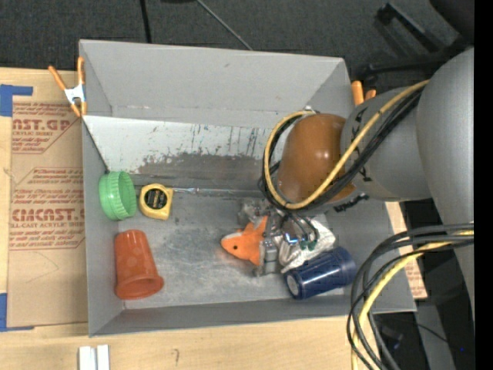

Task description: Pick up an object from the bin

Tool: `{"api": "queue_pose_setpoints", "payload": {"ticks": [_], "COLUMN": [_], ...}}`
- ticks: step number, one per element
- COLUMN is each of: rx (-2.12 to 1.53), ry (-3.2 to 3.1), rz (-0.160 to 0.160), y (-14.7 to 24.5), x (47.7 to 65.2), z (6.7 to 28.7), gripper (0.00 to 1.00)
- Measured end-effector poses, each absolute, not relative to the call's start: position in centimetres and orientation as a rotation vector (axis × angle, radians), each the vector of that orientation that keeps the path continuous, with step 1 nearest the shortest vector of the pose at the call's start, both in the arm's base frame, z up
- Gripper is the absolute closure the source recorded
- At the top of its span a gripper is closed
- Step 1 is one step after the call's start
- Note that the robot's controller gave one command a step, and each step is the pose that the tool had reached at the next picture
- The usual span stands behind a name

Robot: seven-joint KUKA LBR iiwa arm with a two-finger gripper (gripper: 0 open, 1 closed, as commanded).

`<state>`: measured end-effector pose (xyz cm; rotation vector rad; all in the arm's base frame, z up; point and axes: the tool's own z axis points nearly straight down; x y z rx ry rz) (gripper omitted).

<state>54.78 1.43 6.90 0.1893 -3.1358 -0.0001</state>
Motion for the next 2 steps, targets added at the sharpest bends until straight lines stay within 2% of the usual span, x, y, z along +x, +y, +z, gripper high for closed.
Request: {"api": "queue_pose_setpoints", "payload": {"ticks": [1,2], "rx": [0.408,0.213], "ry": [-3.116,-3.136], "rz": [0.000,-0.004], "y": [2.30,1.79], "x": [55.59,55.04], "z": [6.98,6.92], "gripper": [0.00,0.00]}}
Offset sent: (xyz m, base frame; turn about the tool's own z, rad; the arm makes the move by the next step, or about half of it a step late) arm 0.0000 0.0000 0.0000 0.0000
